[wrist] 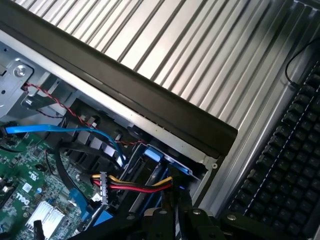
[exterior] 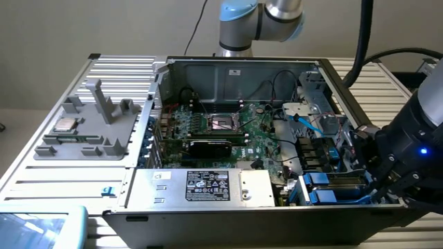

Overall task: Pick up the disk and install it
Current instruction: 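Insert the first disk wire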

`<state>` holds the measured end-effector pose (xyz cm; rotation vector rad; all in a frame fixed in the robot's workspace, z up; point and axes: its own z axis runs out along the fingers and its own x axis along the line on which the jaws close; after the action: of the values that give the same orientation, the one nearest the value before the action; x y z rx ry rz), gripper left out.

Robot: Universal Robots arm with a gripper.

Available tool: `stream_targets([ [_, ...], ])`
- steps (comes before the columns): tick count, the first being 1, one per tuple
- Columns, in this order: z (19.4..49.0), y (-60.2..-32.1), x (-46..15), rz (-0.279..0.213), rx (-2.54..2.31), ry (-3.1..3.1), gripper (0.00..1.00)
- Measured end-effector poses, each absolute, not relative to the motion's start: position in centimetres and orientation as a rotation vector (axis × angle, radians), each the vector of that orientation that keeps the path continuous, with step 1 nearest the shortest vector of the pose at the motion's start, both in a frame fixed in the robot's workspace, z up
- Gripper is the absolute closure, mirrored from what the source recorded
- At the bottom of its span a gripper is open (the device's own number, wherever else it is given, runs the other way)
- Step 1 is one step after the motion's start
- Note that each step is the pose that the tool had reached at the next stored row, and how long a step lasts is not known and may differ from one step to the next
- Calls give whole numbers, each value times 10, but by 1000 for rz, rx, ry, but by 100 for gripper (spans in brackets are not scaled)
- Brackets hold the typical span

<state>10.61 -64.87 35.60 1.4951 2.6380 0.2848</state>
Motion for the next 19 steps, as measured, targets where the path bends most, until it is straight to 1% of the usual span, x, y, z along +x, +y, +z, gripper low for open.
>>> stream_targets([
  [2, 356, -643, 106, 258, 1489, 2633, 84],
  [4, 356, -638, 106, 219, 1480, 2625, 84],
  [10, 356, -629, 106, 77, 1446, 2592, 84],
  [15, 356, -628, 106, 70, 1445, 2590, 84],
  [19, 356, -627, 106, 55, 1444, 2585, 84],
])
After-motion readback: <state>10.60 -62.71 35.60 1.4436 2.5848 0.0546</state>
